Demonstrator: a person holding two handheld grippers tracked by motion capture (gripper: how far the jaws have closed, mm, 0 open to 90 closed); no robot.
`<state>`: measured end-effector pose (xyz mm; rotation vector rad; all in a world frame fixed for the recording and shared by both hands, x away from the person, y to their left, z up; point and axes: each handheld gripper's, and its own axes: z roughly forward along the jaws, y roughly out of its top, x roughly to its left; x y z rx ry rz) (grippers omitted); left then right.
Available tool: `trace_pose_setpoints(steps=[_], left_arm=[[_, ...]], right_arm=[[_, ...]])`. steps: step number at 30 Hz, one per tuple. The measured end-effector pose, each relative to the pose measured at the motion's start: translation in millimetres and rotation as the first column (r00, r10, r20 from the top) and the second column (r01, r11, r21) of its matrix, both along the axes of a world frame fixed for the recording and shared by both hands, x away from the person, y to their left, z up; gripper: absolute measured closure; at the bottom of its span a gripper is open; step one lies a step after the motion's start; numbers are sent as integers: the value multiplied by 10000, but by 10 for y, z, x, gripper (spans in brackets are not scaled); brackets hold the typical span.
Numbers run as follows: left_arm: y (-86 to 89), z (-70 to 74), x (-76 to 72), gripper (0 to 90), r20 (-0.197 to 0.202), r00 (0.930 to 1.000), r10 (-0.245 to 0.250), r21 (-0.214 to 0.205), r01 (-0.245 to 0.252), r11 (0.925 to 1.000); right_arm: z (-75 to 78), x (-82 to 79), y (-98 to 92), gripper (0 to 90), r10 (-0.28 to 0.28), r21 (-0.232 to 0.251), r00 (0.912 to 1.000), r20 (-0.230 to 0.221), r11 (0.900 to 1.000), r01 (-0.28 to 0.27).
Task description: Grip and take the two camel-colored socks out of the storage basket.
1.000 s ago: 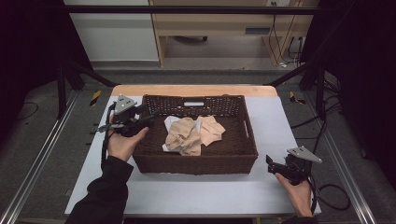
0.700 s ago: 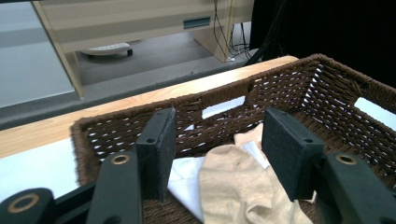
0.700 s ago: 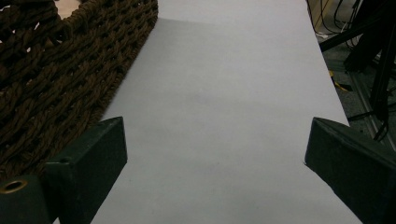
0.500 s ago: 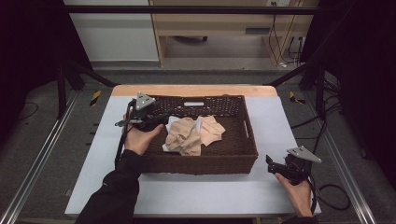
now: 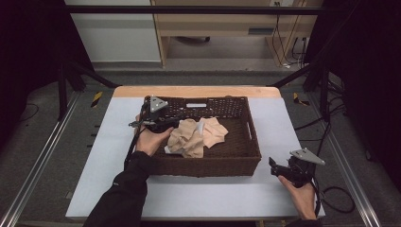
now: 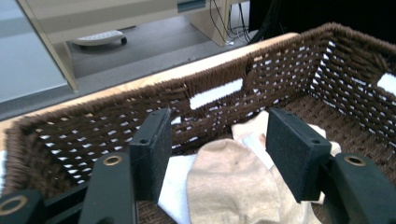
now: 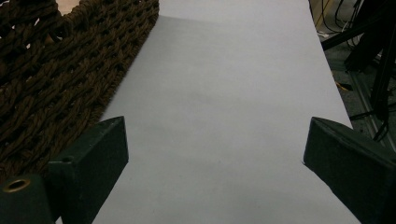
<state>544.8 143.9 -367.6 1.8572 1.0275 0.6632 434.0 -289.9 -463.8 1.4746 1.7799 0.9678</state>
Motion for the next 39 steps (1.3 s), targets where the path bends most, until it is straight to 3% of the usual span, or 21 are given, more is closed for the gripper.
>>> trace_pose_setpoints(steps=[7,18,24,39], left_arm=[[-71,-193,26,407,-588,9979,-274,375,296,9989],[-129,-378,37,453,-1268,9909,-446,822,553,9951],[-151,-445,38,468,-1759,9833,-457,999,640,9929],[-195,-553,47,480,-2486,9673,-504,1767,964,9795]], right_arm=[[-3,2,2,69,30,-57,10000,-4,10000,-30],[-6,2,3,71,36,-95,10000,-35,9999,-36],[-8,4,6,72,29,-133,10000,-41,9999,-30],[-11,7,8,72,19,-174,10000,-80,9998,-21]])
